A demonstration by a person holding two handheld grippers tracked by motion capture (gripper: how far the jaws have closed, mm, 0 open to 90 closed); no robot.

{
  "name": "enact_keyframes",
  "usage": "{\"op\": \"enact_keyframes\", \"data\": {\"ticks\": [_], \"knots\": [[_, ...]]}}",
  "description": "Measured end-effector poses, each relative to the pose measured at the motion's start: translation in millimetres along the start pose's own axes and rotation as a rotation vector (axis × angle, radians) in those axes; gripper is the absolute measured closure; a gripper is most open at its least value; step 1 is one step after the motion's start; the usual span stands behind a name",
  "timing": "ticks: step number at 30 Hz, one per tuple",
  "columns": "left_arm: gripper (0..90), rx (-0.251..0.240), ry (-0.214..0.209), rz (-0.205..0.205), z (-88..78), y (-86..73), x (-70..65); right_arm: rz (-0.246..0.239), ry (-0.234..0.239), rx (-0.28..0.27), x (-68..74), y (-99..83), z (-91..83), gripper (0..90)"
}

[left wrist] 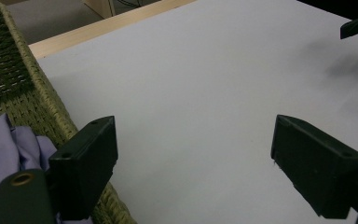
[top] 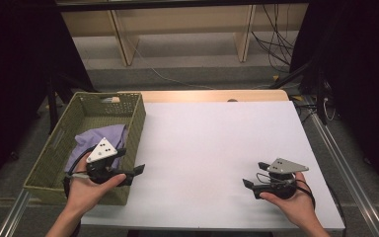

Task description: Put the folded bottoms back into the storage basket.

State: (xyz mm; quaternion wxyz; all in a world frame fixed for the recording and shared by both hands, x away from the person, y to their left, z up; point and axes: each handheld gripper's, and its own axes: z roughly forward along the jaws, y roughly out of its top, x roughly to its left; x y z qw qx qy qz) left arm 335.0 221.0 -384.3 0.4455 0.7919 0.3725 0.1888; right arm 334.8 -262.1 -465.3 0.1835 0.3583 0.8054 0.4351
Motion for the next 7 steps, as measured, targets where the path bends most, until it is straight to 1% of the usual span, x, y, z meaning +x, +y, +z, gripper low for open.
{"op": "enact_keyframes", "data": {"ticks": [7], "knots": [[14.6, -0.010, -0.002, 0.000, 0.7, -0.1, 0.1, 0.007, -0.005, -0.009, -0.9, -0.1, -0.1, 17.2]]}}
